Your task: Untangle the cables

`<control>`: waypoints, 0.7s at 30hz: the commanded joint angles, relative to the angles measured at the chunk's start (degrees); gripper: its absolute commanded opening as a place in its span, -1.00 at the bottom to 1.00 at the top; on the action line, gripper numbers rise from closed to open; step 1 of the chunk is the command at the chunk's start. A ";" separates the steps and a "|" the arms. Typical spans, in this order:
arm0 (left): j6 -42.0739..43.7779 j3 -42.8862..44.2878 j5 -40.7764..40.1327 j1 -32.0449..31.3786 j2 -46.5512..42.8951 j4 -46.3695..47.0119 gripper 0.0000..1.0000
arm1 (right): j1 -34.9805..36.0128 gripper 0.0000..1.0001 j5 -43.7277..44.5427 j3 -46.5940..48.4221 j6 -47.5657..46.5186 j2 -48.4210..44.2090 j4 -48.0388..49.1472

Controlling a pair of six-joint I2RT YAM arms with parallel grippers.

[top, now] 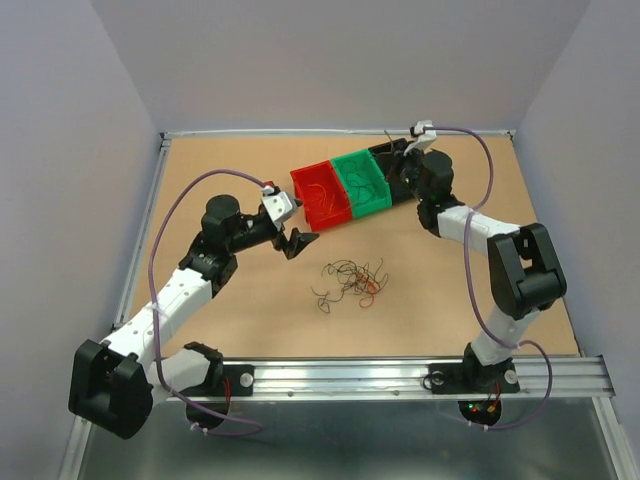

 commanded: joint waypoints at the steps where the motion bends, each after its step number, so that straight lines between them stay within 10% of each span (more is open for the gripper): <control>1: 1.95 2.86 0.20 0.26 0.48 1.98 0.88 | 0.22 -0.99 18.61 8.68 -5.36 4.82 -4.14; 10: 5.11 4.44 6.78 0.26 3.56 -1.88 0.87 | -0.66 -0.99 34.27 17.65 -10.90 14.94 -6.60; 21: 6.35 5.41 6.53 0.08 4.97 -3.47 0.87 | -1.28 -0.99 29.72 27.76 -11.00 24.52 -23.21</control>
